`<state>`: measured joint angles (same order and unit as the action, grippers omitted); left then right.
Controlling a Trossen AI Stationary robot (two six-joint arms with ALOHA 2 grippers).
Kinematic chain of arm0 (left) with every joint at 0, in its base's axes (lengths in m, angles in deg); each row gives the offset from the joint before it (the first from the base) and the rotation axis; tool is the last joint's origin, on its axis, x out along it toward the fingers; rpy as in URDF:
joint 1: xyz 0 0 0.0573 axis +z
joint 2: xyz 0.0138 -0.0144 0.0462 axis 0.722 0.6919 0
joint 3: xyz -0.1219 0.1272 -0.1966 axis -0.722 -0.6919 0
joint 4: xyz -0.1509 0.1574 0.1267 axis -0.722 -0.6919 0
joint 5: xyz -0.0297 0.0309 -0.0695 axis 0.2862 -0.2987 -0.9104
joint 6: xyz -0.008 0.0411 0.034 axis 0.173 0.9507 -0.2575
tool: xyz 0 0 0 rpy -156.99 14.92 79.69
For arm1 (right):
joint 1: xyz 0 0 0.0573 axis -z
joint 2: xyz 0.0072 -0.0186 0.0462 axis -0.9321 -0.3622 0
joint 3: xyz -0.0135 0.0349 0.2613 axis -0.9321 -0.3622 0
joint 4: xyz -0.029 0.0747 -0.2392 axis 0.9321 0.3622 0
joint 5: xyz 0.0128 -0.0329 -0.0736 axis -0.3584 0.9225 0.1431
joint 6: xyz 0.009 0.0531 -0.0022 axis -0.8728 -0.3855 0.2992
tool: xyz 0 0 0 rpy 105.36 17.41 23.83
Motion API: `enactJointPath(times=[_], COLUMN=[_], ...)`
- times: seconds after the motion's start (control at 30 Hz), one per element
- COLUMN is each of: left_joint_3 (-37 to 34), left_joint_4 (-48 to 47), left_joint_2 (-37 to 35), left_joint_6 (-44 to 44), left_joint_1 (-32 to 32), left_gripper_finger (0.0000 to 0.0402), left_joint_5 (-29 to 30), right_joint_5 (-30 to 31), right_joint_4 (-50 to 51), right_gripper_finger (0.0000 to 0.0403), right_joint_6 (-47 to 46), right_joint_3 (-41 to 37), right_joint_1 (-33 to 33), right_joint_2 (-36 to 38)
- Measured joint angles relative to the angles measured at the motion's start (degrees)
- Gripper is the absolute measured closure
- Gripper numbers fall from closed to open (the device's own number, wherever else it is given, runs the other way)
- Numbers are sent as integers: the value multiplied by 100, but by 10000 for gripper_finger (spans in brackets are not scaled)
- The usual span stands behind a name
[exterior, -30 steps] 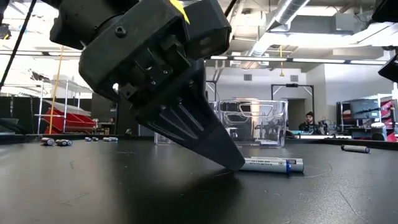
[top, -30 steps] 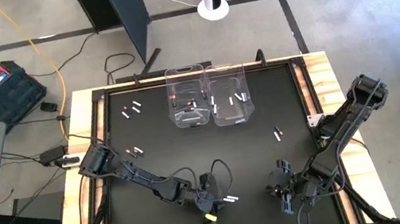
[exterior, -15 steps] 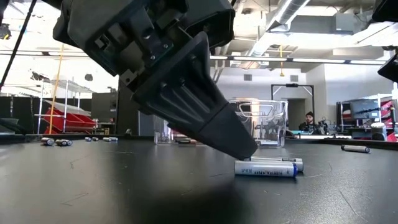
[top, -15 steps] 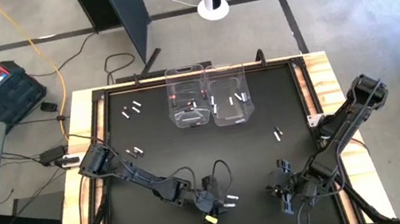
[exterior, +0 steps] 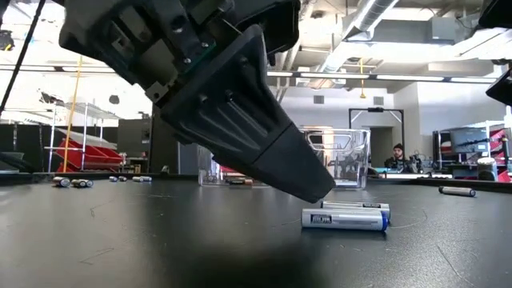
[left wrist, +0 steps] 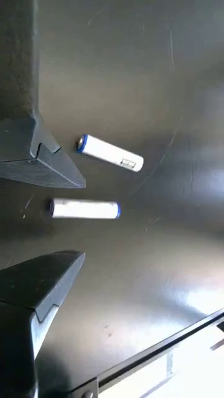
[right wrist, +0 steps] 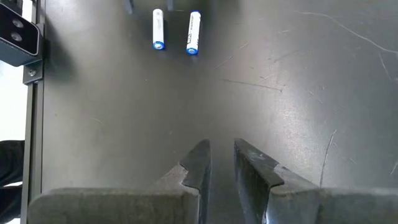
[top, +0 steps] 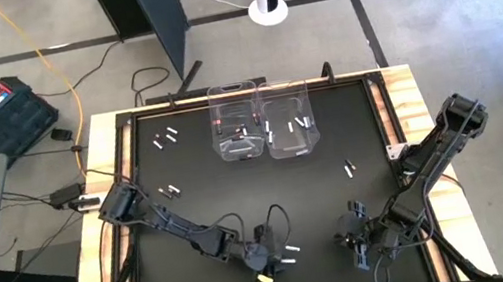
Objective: Sort batteries
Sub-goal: Put the white battery into the right transparent bin
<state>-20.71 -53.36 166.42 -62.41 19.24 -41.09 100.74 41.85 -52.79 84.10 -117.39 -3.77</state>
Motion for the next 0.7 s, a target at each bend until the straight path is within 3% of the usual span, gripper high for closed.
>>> enactJointPath(times=[0.7], left_joint_3=[87], left_joint_4=[-16], left_joint_2=[-4], left_joint_6=[119], left_joint_1=[-92], left_gripper_finger=[230], left_joint_5=[527], right_joint_5=[2], right_joint_4=[-20], right_gripper_finger=[315], right_joint_6=[-2], right_joint_3=[0], right_joint_1=[0], right_joint_2=[0])
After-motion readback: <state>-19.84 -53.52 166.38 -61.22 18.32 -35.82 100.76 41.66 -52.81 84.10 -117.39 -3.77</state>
